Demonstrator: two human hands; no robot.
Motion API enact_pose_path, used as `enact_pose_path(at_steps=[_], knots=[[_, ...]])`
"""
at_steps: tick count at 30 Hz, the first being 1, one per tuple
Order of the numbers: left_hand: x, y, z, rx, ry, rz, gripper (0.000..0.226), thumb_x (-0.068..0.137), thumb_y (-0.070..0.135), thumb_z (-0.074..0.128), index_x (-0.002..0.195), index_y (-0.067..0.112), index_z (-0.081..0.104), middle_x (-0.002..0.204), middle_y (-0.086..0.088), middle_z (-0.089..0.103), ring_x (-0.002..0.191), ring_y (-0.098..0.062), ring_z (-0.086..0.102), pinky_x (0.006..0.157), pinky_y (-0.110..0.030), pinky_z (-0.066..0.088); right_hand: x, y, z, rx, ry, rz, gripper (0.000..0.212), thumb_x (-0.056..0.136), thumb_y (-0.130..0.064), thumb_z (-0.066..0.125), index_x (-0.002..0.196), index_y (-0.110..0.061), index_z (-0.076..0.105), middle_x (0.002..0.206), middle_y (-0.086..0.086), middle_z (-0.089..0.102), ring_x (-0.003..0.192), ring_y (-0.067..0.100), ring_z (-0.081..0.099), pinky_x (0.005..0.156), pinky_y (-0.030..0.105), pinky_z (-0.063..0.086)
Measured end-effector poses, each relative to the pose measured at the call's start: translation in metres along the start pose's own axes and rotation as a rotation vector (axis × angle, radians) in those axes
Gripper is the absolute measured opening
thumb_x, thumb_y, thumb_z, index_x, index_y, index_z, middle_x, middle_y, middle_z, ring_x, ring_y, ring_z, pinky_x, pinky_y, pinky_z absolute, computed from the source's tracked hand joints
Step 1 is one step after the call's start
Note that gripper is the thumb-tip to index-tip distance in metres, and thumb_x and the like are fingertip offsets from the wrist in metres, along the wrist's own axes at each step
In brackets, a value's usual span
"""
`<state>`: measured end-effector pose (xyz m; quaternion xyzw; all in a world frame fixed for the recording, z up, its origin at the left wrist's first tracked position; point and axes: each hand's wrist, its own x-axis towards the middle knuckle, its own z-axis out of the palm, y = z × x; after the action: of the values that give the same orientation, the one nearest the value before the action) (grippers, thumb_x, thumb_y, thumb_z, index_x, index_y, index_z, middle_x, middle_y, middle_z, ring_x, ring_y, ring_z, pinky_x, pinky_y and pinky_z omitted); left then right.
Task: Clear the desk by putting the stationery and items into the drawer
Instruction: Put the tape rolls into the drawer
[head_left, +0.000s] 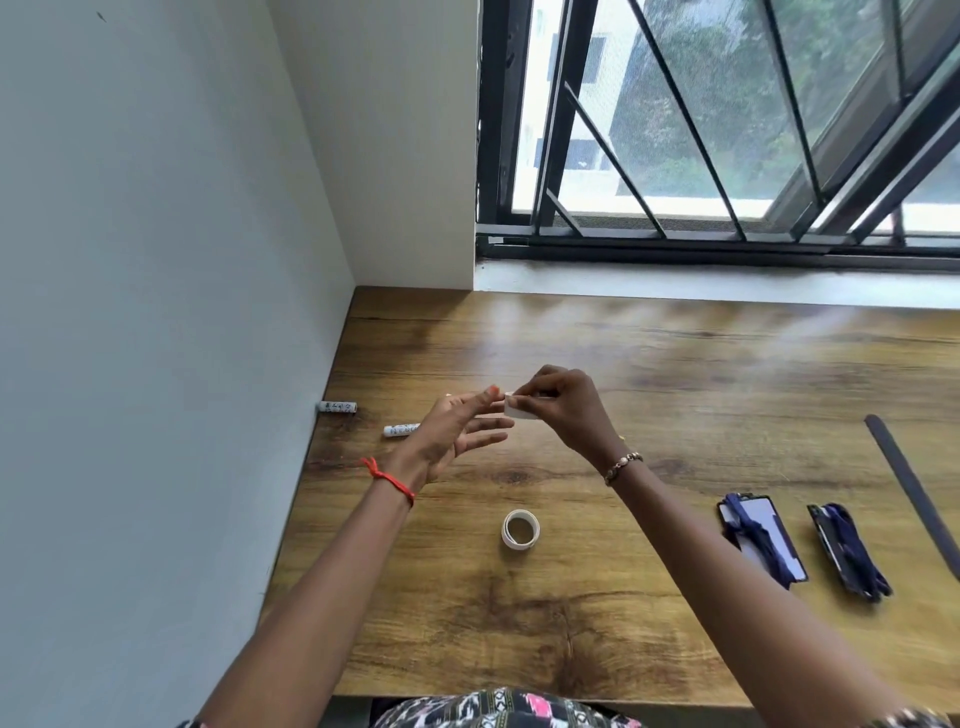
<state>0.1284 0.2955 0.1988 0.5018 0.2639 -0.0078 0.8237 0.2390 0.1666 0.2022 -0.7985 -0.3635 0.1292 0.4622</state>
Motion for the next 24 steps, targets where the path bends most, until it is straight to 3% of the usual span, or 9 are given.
enact_pose_path(at_steps=[4, 7, 9, 12, 15, 20, 24], knots=[[0.004, -0.007, 0.002, -0.077, 0.019, 0.001, 0.019, 0.091, 0.016, 0.056, 0.097, -0.001, 0.062, 0.09, -0.012, 0.066, 0.077, -0.015, 0.069, 0.073, -0.023, 0.058, -0.008, 0.002, 0.006, -0.037, -0.016, -0.043, 0.018, 0.067, -0.015, 0.081, 0.083, -0.007, 0.076, 0.086, 0.003, 0.054, 0.079, 0.011, 0.05, 0.07, 0.009, 0.037], [0.006, -0.013, 0.003, -0.096, 0.064, -0.008, 0.008, 0.087, 0.005, 0.059, 0.092, 0.0, 0.062, 0.082, -0.012, 0.066, 0.063, -0.012, 0.067, 0.07, -0.023, 0.059, -0.014, 0.006, 0.007, -0.216, -0.124, -0.068, 0.019, 0.071, -0.028, 0.076, 0.088, -0.02, 0.076, 0.115, 0.001, 0.056, 0.112, 0.014, 0.046, 0.098, 0.032, 0.03], [0.007, -0.015, 0.003, -0.111, 0.084, -0.014, 0.006, 0.085, 0.001, 0.061, 0.09, 0.0, 0.063, 0.078, -0.01, 0.07, 0.064, -0.014, 0.069, 0.069, -0.024, 0.059, -0.018, 0.008, 0.004, -0.17, -0.142, -0.02, 0.025, 0.07, -0.028, 0.077, 0.094, -0.021, 0.075, 0.126, 0.003, 0.052, 0.119, 0.013, 0.044, 0.101, 0.033, 0.033], [0.008, -0.015, 0.004, -0.077, 0.099, -0.006, 0.005, 0.084, -0.003, 0.06, 0.086, 0.001, 0.064, 0.069, -0.005, 0.072, 0.064, -0.013, 0.069, 0.068, -0.025, 0.059, -0.026, 0.012, 0.002, 0.051, -0.083, 0.109, 0.054, 0.061, -0.018, 0.084, 0.111, -0.013, 0.065, 0.118, 0.005, 0.057, 0.106, 0.018, 0.058, 0.09, 0.03, 0.049], [0.008, -0.018, 0.006, -0.06, 0.085, -0.011, 0.009, 0.084, -0.005, 0.058, 0.084, 0.002, 0.064, 0.067, -0.003, 0.072, 0.062, -0.011, 0.068, 0.071, -0.027, 0.058, -0.034, 0.017, 0.004, 0.178, -0.027, 0.217, 0.067, 0.056, -0.01, 0.087, 0.115, -0.008, 0.056, 0.115, 0.006, 0.057, 0.104, 0.025, 0.061, 0.091, 0.035, 0.052], [0.005, -0.025, 0.01, 0.003, 0.088, 0.004, 0.014, 0.085, -0.007, 0.055, 0.082, 0.005, 0.064, 0.065, -0.002, 0.07, 0.062, -0.012, 0.066, 0.066, -0.023, 0.056, -0.045, 0.019, 0.0, 0.34, -0.081, 0.308, 0.054, 0.063, -0.006, 0.082, 0.112, -0.002, 0.061, 0.12, 0.01, 0.055, 0.106, 0.019, 0.061, 0.093, 0.031, 0.051], [0.004, -0.028, 0.01, 0.106, 0.106, 0.055, 0.016, 0.084, -0.007, 0.055, 0.082, 0.007, 0.063, 0.075, -0.003, 0.068, 0.069, -0.014, 0.062, 0.064, -0.021, 0.054, -0.048, 0.02, -0.002, 0.41, -0.078, 0.36, 0.029, 0.079, -0.006, 0.07, 0.106, 0.003, 0.065, 0.091, 0.016, 0.068, 0.075, 0.011, 0.066, 0.071, 0.024, 0.055]])
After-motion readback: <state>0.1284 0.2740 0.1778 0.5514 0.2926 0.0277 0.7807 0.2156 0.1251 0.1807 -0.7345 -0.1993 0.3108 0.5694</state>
